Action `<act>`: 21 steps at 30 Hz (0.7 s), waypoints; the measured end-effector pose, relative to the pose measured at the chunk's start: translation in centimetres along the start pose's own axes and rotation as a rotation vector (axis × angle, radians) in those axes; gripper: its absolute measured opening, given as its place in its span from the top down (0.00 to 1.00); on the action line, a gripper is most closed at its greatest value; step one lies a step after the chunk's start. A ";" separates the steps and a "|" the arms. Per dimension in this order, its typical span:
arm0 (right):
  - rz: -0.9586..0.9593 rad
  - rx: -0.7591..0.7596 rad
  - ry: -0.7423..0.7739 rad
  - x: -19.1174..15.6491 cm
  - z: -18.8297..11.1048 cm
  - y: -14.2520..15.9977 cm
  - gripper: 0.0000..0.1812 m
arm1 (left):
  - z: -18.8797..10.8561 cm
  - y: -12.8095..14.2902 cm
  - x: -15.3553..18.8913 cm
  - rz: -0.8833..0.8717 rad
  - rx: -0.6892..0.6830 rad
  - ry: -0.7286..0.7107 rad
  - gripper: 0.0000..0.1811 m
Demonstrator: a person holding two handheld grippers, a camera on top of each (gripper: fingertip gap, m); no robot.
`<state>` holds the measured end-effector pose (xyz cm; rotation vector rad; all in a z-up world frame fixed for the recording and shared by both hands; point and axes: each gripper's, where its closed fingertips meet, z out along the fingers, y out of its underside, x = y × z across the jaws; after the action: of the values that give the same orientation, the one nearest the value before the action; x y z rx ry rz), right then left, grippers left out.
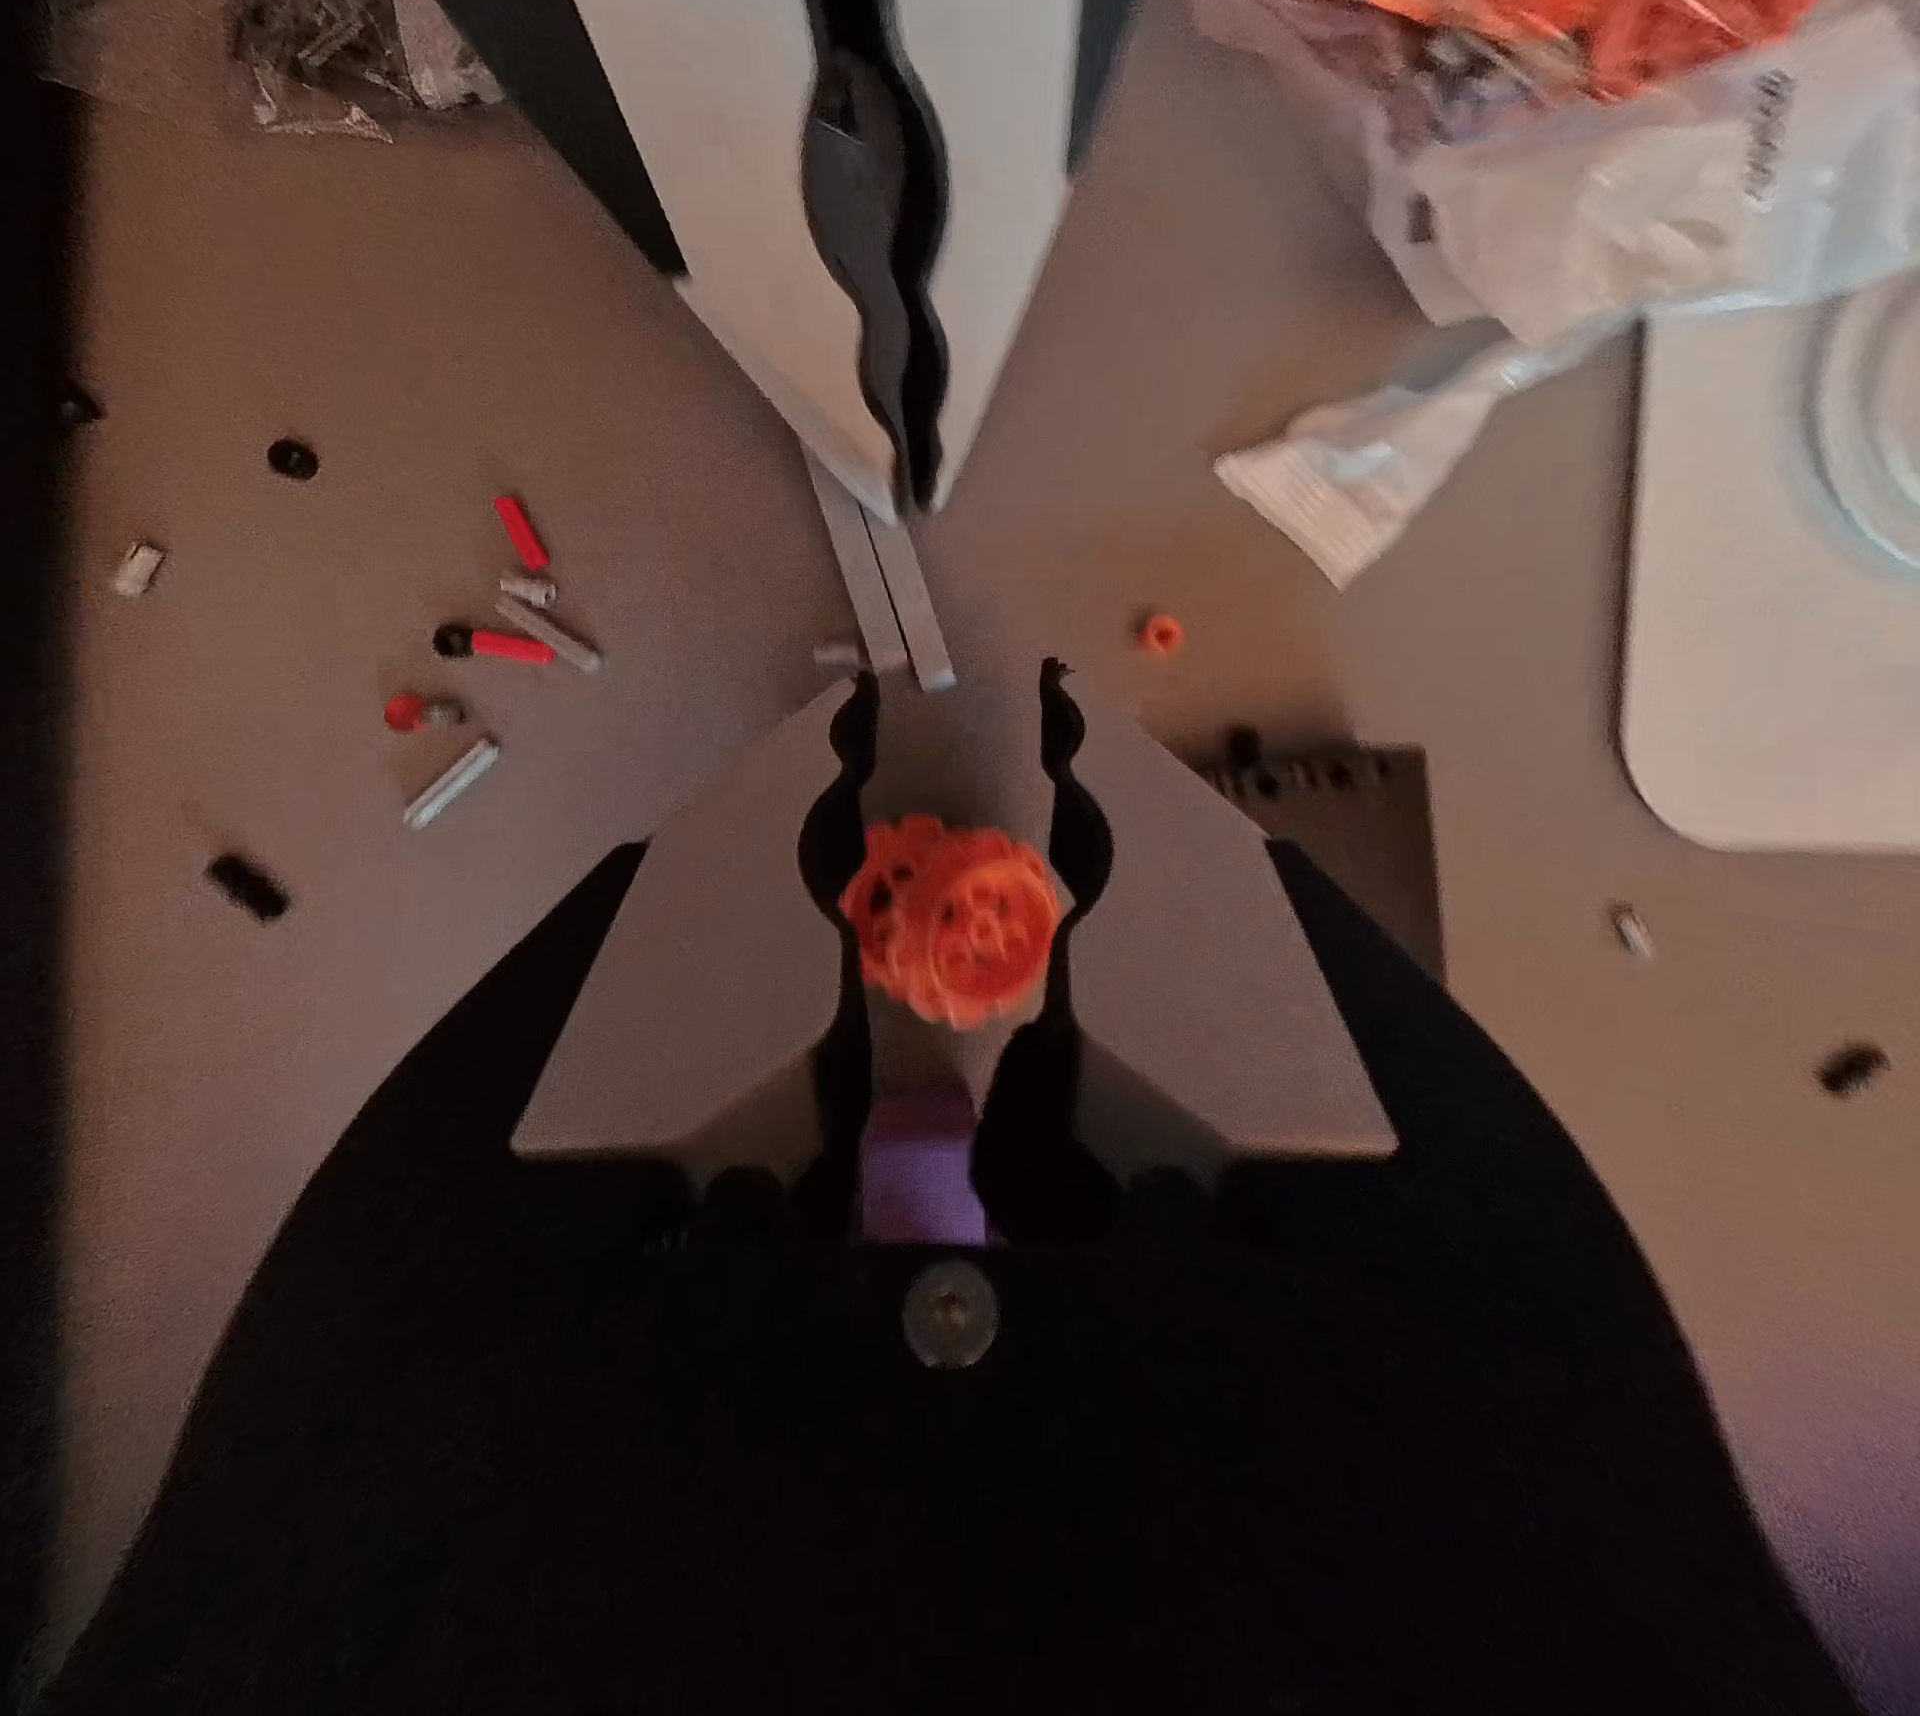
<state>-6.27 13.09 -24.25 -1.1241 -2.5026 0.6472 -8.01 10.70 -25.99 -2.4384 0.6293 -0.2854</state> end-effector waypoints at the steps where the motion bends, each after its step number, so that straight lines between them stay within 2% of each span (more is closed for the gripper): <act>1: 0.022 0.004 0.008 0.5 -1.3 0.5 0.83 | -0.3 -0.1 -0.1 -0.004 0.012 -0.004 0.98; 4: 0.096 -0.017 0.027 1.7 -5.0 3.3 0.83 | -1.4 -0.4 -0.3 -0.010 0.045 -0.012 0.96; 6: 0.145 -0.058 0.016 1.9 -6.4 5.8 0.82 | -1.8 -0.6 -0.4 -0.008 0.055 -0.021 0.96; 9: 0.168 -0.089 -0.055 0.4 -6.6 7.9 0.81 | -1.8 -0.6 -0.4 -0.006 0.054 -0.020 0.96; 13: 0.138 -0.171 -0.075 -0.9 -4.7 9.7 0.80 | -1.4 -0.1 -0.4 -0.005 0.033 -0.018 0.95; 15: 0.139 -0.198 -0.087 -1.1 -4.1 10.2 0.87 | -1.4 -0.1 -0.5 -0.014 0.041 -0.016 0.95; 18: 0.146 -0.166 -0.073 -0.5 -4.7 9.5 0.87 | -1.6 0.1 -0.6 -0.021 0.043 -0.015 0.95; 21: 0.108 -0.102 -0.058 -0.1 -5.7 7.0 0.87 | -1.8 0.2 -0.8 -0.023 0.043 -0.020 0.95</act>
<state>0.76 18.67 -23.13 -1.3021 -2.5629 0.5944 -9.36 10.09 -24.72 -2.4059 0.5817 -0.2806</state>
